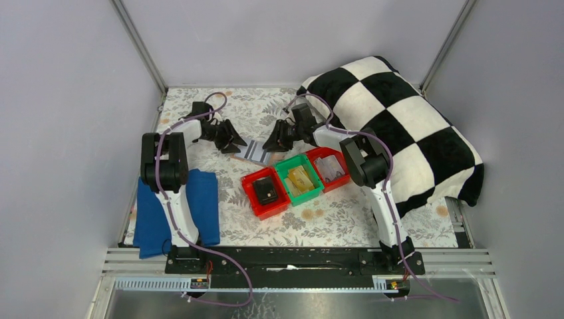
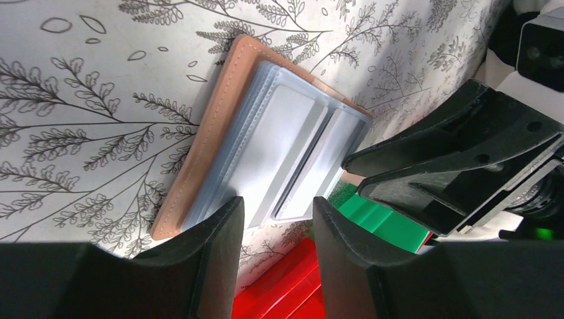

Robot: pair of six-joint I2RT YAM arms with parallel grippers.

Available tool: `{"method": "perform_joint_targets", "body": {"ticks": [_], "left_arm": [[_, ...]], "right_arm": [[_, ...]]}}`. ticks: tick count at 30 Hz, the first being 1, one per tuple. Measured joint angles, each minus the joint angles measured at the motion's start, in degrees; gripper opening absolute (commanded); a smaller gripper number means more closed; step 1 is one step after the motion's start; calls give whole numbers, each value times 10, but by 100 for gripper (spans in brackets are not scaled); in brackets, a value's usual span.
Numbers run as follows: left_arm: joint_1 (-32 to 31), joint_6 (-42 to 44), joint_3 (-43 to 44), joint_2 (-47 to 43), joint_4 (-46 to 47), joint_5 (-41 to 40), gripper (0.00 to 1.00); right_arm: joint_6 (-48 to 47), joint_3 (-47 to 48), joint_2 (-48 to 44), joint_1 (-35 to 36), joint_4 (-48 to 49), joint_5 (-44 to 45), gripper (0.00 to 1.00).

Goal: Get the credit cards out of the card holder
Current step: Remove the credit card from the card holder.

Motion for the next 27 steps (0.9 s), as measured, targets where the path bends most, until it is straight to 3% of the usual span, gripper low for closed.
{"method": "perform_joint_targets", "body": {"ticks": [11, 20, 27], "left_arm": [[0, 17, 38, 5, -18, -28, 47], [0, 25, 54, 26, -25, -30, 47], [-1, 27, 54, 30, -25, -28, 47]], "right_arm": [[-7, 10, 0, 3, -13, 9, 40], [-3, 92, 29, 30, -32, 17, 40], [5, 102, 59, 40, -37, 16, 40]]}}
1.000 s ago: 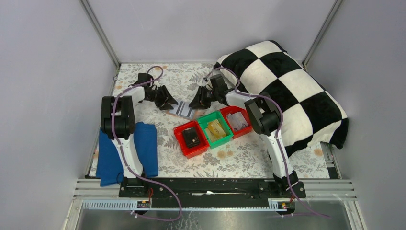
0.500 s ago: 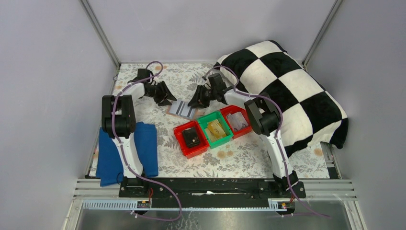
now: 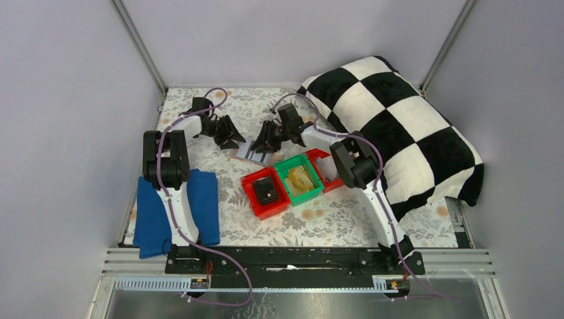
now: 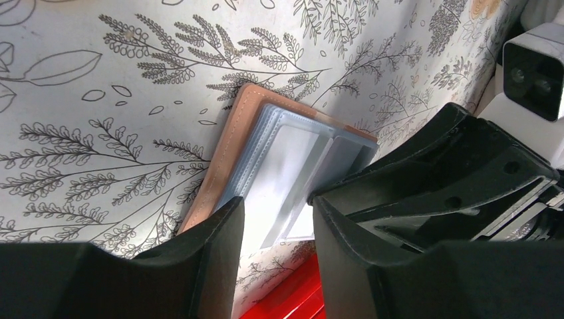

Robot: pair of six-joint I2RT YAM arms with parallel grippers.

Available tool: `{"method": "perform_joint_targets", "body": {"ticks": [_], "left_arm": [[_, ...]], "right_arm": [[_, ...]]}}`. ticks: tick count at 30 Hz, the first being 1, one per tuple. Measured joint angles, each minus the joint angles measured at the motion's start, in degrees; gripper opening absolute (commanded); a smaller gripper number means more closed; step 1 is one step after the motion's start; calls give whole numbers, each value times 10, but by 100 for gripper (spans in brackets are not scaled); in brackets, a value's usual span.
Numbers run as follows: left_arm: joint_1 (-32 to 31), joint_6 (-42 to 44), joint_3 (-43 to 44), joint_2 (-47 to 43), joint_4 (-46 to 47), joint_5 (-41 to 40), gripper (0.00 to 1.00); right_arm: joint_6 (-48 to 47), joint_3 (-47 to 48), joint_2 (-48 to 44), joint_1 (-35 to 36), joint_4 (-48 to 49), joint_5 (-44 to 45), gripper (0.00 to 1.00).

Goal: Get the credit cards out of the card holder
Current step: Remove the credit card from the card holder.

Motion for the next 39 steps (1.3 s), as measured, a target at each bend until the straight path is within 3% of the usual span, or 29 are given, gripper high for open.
{"method": "perform_joint_targets", "body": {"ticks": [21, 28, 39], "left_arm": [[-20, -5, -16, -1, 30, 18, 47], [-26, -14, -27, -3, 38, 26, 47], [-43, -18, -42, -11, 44, 33, 46]], "right_arm": [[23, -14, 0, -7, 12, 6, 34], [63, -90, -29, -16, 80, 18, 30], [90, -143, -55, -28, 112, 34, 28]]}}
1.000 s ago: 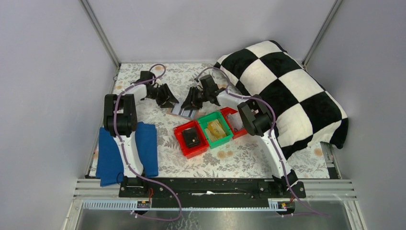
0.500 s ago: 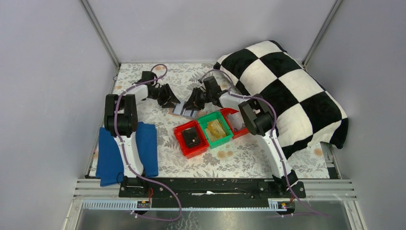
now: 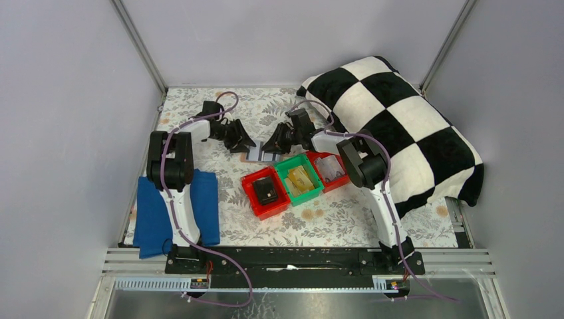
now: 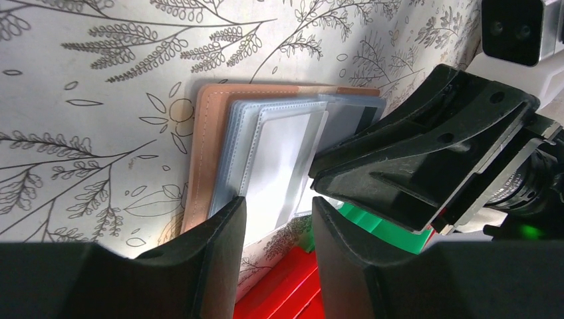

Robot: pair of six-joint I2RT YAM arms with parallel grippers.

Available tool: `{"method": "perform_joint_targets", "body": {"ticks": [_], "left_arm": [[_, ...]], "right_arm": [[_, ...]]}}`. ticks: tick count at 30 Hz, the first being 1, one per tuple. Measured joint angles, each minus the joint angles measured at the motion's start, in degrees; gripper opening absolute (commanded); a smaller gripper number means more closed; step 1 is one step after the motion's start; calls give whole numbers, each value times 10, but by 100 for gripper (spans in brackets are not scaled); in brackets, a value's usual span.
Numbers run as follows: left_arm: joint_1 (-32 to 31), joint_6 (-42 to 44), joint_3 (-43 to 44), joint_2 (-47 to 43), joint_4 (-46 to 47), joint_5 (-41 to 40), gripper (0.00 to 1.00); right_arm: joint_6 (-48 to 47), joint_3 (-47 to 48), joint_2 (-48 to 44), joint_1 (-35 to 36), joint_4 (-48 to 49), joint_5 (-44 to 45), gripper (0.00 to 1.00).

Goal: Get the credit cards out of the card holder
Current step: Remove the credit card from the card holder.

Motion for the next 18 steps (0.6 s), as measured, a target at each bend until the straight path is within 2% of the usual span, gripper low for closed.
{"method": "perform_joint_targets", "body": {"ticks": [18], "left_arm": [[-8, 3, -5, -12, -19, -12, 47]], "right_arm": [[-25, -16, -22, -5, -14, 20, 29]]}}
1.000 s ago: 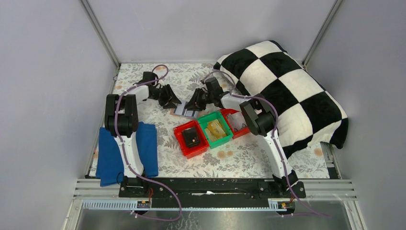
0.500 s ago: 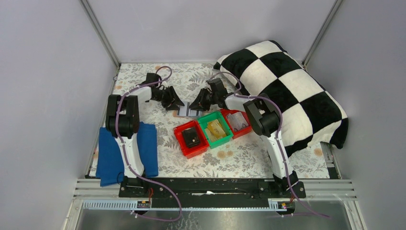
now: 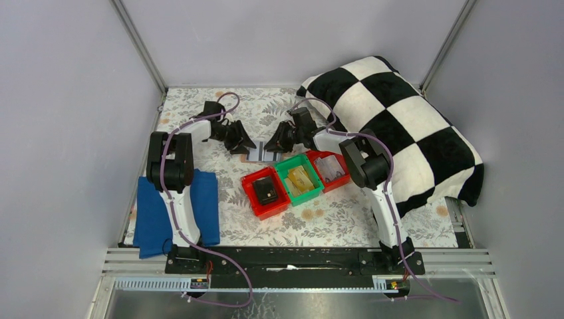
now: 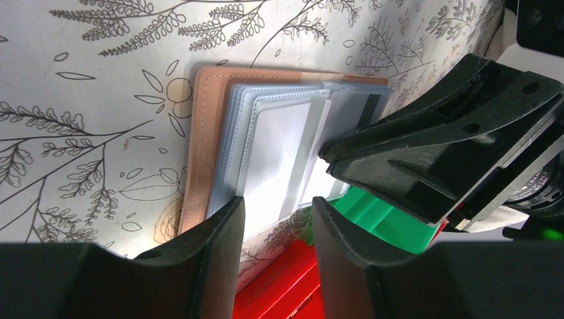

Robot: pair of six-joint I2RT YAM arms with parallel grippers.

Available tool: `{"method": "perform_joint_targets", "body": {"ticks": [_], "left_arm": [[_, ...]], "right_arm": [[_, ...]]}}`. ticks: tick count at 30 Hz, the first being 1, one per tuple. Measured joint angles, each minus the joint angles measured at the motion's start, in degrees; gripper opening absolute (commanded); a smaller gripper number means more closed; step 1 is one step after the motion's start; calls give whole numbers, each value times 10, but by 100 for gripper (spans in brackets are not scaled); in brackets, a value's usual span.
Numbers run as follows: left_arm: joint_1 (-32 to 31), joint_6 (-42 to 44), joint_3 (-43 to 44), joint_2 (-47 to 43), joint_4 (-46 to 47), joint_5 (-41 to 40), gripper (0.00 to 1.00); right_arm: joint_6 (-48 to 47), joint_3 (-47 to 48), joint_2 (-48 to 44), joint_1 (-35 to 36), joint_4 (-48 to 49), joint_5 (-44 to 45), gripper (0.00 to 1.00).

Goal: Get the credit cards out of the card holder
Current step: Remove the credit card from the card holder.

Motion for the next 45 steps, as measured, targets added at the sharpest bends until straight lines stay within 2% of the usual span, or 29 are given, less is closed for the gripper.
{"method": "perform_joint_targets", "body": {"ticks": [4, 8, 17, 25, 36, 45], "left_arm": [[-3, 5, 6, 0, -13, -2, 47], [-17, 20, 25, 5, -37, -16, 47], [-42, 29, 34, 11, -57, -22, 42], [-42, 25, 40, 15, -58, -32, 47], [-42, 15, 47, 0, -48, -109, 47], [-42, 4, 47, 0, -40, -123, 47]], "right_arm": [[-8, 10, 0, 0, -17, -1, 28], [-16, 16, 0, 0, -33, 0, 23], [-16, 16, 6, 0, -30, -4, 25], [-7, 16, 10, 0, -19, -7, 25], [-7, 16, 10, 0, -18, -7, 25], [-7, 16, 10, 0, -17, -9, 25]]}}
